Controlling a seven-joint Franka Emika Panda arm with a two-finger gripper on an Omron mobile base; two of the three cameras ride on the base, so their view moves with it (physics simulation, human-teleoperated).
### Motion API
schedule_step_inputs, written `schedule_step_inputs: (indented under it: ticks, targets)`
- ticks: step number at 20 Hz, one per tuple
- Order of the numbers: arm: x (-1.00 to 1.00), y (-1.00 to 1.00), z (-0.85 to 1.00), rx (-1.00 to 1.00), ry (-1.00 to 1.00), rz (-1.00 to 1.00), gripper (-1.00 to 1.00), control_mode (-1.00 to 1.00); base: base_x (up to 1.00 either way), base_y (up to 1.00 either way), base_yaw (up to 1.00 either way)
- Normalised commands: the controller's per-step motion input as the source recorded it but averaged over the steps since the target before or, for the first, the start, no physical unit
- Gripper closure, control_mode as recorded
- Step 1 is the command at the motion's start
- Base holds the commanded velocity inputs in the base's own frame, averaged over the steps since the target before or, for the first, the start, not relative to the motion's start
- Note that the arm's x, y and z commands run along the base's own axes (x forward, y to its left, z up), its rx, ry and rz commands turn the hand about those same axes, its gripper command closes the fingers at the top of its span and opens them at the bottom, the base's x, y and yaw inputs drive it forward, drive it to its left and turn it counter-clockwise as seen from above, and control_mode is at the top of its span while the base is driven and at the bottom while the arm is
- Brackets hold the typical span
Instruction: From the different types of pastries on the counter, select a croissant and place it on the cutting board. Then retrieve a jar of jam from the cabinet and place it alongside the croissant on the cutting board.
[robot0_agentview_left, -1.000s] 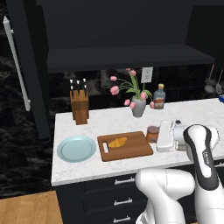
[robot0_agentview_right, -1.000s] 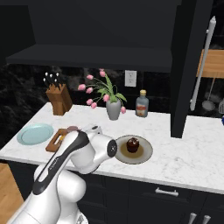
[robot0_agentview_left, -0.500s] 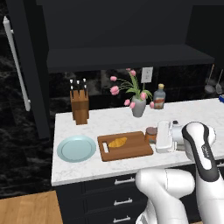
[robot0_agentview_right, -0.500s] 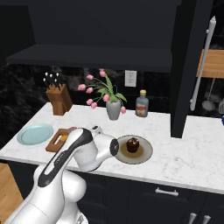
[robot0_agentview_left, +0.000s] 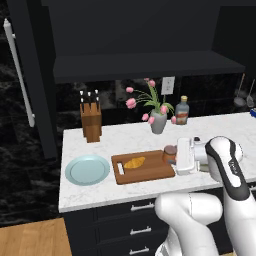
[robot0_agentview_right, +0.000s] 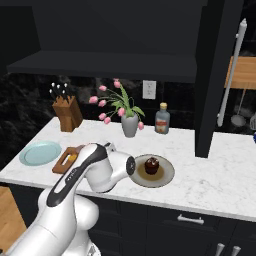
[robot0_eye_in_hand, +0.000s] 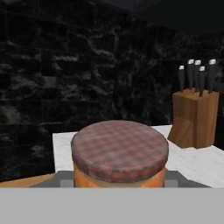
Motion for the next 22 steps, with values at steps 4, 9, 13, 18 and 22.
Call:
schedule_step_inputs:
  ticks: [4, 9, 13, 18, 22]
  targets:
    - [0.00, 0.16, -0.23, 0.00, 0.00, 0.00, 1.00, -1.00, 0.00, 0.00, 0.00]
    - [0.00, 0.02, -0.34, 0.00, 0.00, 0.00, 1.00, -1.00, 0.00, 0.00, 0.00]
    - [0.02, 0.08, -0.16, 0.00, -0.04, 0.00, 1.00, -1.00, 0.00, 0.00, 0.00]
    - [0.16, 0.26, -0.14, 0.00, -0.04, 0.00, 1.00, -1.00, 0.00, 0.00, 0.00]
    - [0.11, 0.21, -0.24, 0.00, -0.02, 0.00, 1.00, -1.00, 0.00, 0.00, 0.00]
